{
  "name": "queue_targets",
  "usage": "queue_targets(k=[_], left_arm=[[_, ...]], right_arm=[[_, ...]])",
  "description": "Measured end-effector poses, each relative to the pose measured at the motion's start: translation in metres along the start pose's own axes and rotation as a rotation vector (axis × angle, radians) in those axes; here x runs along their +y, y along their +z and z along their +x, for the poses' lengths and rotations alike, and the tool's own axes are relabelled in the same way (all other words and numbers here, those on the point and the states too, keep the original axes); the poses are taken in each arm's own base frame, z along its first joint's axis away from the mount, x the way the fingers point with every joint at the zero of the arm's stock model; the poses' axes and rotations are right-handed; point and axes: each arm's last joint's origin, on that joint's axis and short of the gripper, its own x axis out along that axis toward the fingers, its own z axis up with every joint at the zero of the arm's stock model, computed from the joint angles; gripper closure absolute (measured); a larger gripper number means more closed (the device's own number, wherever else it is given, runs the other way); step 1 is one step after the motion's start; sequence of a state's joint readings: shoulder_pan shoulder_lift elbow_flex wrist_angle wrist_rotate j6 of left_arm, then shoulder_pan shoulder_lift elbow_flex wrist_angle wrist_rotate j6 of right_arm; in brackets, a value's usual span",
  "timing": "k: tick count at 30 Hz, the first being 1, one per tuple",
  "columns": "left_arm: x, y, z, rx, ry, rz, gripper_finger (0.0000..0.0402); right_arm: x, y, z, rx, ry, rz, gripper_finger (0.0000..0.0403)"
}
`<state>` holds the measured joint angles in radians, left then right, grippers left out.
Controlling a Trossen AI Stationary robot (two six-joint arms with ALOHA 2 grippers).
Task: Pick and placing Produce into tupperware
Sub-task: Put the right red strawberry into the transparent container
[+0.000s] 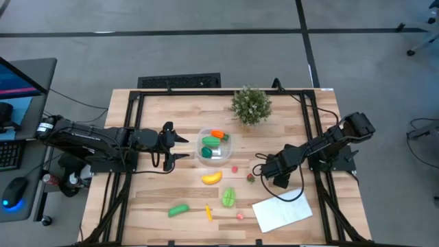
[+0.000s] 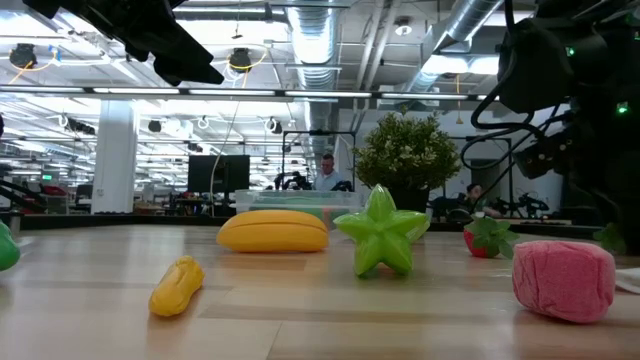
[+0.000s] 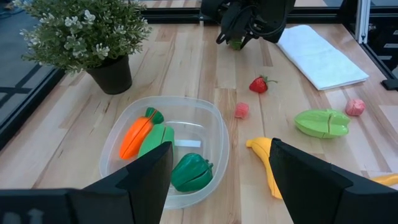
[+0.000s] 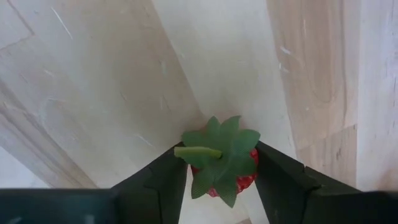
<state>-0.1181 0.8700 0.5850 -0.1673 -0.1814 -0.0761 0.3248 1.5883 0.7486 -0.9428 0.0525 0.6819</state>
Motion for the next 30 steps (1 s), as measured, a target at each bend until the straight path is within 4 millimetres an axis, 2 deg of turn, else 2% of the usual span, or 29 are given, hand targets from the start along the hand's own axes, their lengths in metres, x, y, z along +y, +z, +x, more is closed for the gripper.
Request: queue_targets(k=[9,20,30], left_arm=[[0.0,0.0,0.0,0.0,0.0,0.0,0.0145],[-0.0003,-0.0001,0.0,0.001,-0.011,0.0,0.0145],[-0.0004,-0.0001,0.0,0.001,-0.012,0.0,0.0145]], right_arm=[[0.0001,0.0,0.0,0.0,0.001,0.0,0.0252],[0.0,0.0,0.0,0.0,0.0,-0.001,0.0229],[0.0001,0.0,0.0,0.0,0.001,-0.001,0.0238]])
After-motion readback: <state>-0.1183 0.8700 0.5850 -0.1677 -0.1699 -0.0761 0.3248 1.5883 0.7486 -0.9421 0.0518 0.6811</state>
